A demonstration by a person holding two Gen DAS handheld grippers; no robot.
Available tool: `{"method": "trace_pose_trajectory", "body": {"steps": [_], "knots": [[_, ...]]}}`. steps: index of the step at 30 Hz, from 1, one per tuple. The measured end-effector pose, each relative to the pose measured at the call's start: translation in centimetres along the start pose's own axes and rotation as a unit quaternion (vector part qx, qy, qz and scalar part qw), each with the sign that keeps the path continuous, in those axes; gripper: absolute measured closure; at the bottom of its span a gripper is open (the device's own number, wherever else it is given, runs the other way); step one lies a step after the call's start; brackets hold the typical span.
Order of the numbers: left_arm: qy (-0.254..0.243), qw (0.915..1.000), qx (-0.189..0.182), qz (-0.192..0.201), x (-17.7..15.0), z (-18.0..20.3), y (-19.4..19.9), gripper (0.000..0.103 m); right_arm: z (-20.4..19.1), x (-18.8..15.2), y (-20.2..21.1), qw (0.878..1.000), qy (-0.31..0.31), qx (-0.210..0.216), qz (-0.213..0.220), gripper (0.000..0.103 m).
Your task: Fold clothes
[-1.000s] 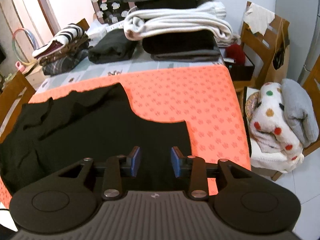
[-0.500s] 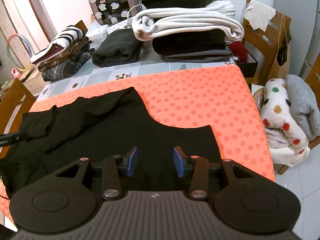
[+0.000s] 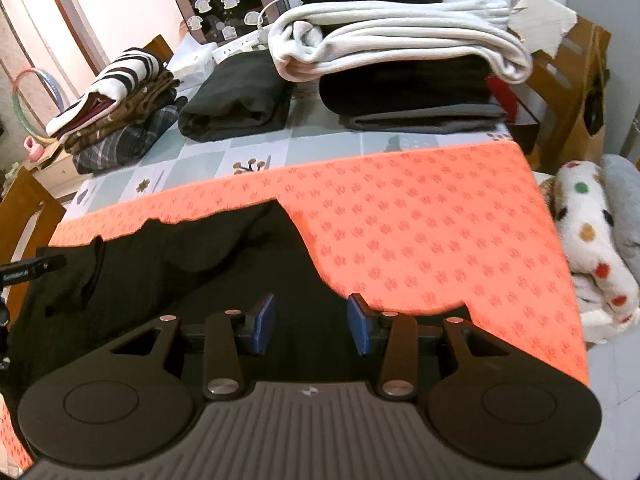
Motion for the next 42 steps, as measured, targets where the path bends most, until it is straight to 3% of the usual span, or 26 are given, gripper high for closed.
{"method": "trace_pose_trajectory", "body": {"steps": [7,14,21,23,25,27,28,30,32,33,34,42], "knots": [[0.039,0.9981,0.046,-0.014,0.4,-5.4,-1.9,0.041,-0.6,2.7,-4.4,1.000,0.004,0.014,-0.013,0.056],[0.097,0.9898,0.103,-0.021,0.5,-11.2,-3.7,0.041,-1.4,5.0,-8.5,0.999,0.019,0.027,-0.021,0.054],[0.112,0.9855,0.125,-0.024,1.1,-14.7,-6.1,0.042,-2.2,6.7,-11.7,0.998,0.038,0.039,-0.033,0.050],[0.115,0.9865,0.113,-0.028,1.2,-14.8,-6.9,0.047,-2.3,7.0,-12.6,0.998,0.040,0.041,-0.038,0.050],[0.110,0.9885,0.100,-0.032,1.3,-14.7,-7.6,0.065,-2.4,6.9,-13.4,0.997,0.042,0.042,-0.046,0.049],[0.103,0.9896,0.097,-0.027,1.4,-14.3,-7.7,0.072,-2.5,6.7,-14.0,0.996,0.044,0.046,-0.054,0.049],[0.102,0.9897,0.097,-0.024,1.5,-14.3,-7.7,0.081,-2.6,6.6,-14.3,0.996,0.045,0.049,-0.058,0.049],[0.104,0.9897,0.097,-0.019,1.5,-14.2,-7.7,0.083,-2.9,6.2,-14.6,0.995,0.051,0.052,-0.062,0.049],[0.105,0.9897,0.096,-0.014,1.4,-14.2,-7.6,0.090,-3.1,5.9,-14.8,0.995,0.057,0.052,-0.064,0.060],[0.104,0.9898,0.097,-0.010,1.4,-14.2,-7.5,0.093,-3.1,5.7,-14.8,0.995,0.060,0.050,-0.066,0.084],[0.103,0.9896,0.101,-0.003,1.6,-14.2,-7.2,0.093,-3.2,5.7,-14.7,0.995,0.062,0.049,-0.064,0.092],[0.099,0.9858,0.118,0.067,4.7,-13.6,-3.5,0.095,-3.8,8.5,-10.3,0.998,0.065,0.024,0.011,0.096]]}}
Point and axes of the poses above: each gripper's, at about its wrist camera, not at the fingertips, and y roughly against the way its jaws point, z to its right, x to its top, the point moved 8 cm from there along -y, roughly the way its jaws point, and after that the axes turned 6 degrees about x, right-handed, at the moved point
